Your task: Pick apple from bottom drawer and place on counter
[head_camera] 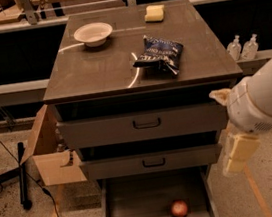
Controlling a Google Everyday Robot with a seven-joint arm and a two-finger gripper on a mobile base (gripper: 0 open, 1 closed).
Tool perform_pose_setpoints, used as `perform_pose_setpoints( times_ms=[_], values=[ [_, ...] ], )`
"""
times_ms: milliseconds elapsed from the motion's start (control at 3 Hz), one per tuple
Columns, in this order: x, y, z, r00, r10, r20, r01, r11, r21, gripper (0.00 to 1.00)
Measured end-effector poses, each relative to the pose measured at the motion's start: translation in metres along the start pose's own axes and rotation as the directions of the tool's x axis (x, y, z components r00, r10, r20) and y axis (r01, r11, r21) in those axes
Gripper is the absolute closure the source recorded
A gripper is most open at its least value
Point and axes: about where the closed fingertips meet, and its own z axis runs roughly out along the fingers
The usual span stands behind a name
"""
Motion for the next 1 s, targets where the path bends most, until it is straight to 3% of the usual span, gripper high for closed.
perform_pose_setpoints(
  times_ms=[333,667,1000],
  values=[
    [0.011,0.022,0.069,0.998,0.045,0.053,-0.044,0.9988,-0.02,0.0],
    [0.023,0.028,0.132,0.994,0.095,0.047,-0.094,0.9955,-0.014,0.0],
    [0.026,0.017,0.148,0.993,0.121,0.014,-0.122,0.9922,0.028,0.0]
  ],
)
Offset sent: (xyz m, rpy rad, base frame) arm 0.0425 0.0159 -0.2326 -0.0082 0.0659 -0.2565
